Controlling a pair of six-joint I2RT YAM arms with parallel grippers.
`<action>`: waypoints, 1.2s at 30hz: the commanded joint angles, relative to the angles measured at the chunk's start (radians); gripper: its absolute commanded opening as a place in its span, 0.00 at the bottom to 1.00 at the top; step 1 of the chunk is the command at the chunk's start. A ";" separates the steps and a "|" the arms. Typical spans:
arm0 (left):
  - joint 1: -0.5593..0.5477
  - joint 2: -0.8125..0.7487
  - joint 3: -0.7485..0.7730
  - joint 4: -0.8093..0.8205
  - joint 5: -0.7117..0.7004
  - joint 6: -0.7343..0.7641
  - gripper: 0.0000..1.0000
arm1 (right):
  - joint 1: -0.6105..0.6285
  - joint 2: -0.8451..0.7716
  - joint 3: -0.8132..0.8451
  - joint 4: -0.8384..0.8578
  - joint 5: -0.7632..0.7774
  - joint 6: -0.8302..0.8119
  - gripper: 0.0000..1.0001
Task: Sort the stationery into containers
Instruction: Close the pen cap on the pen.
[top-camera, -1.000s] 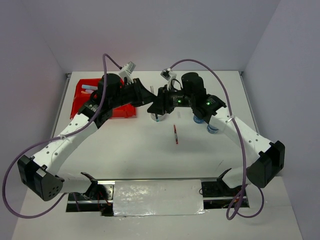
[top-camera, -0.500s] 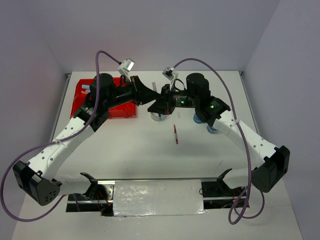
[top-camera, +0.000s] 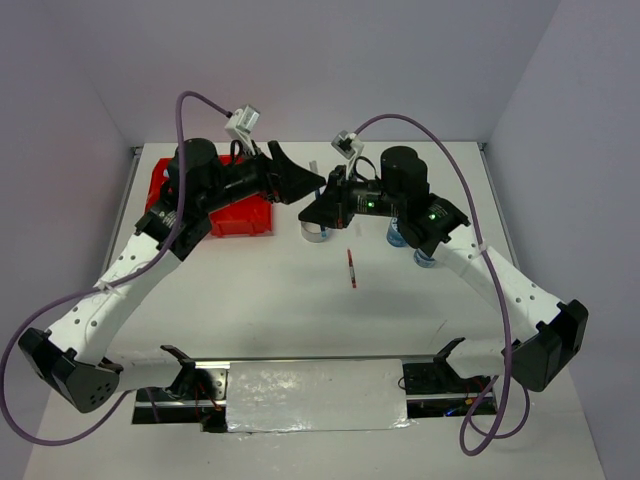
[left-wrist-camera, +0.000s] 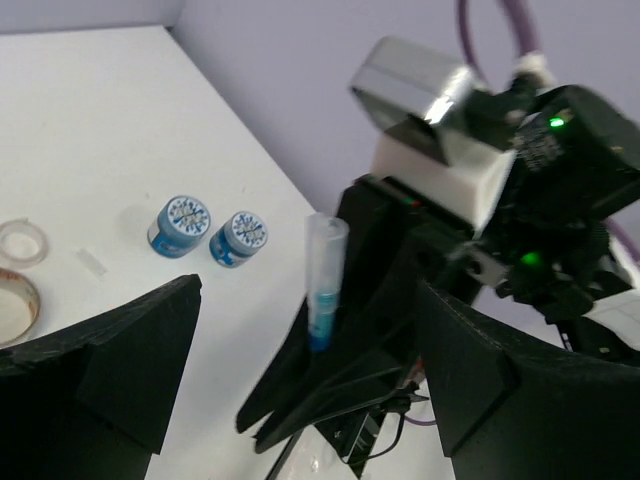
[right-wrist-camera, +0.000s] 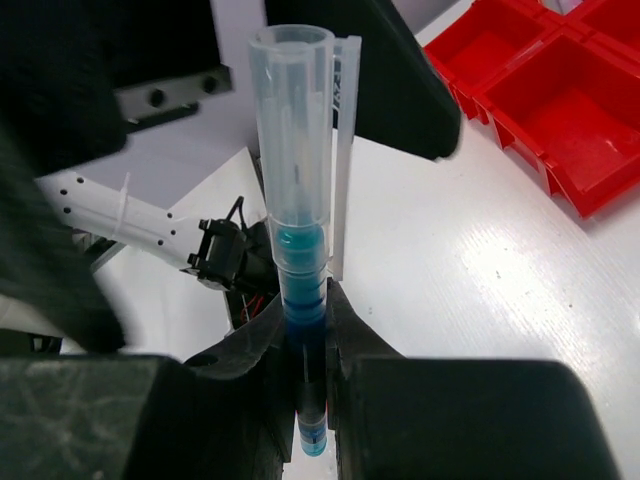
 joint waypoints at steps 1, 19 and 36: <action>-0.010 -0.004 0.071 0.044 0.041 0.022 0.99 | -0.002 -0.018 0.006 0.041 0.020 -0.017 0.00; -0.006 0.019 0.085 0.087 0.030 0.035 0.81 | -0.002 -0.016 0.016 0.010 0.012 -0.020 0.00; -0.001 0.024 0.093 0.122 0.039 0.041 0.57 | 0.001 -0.014 -0.005 0.010 0.005 -0.016 0.00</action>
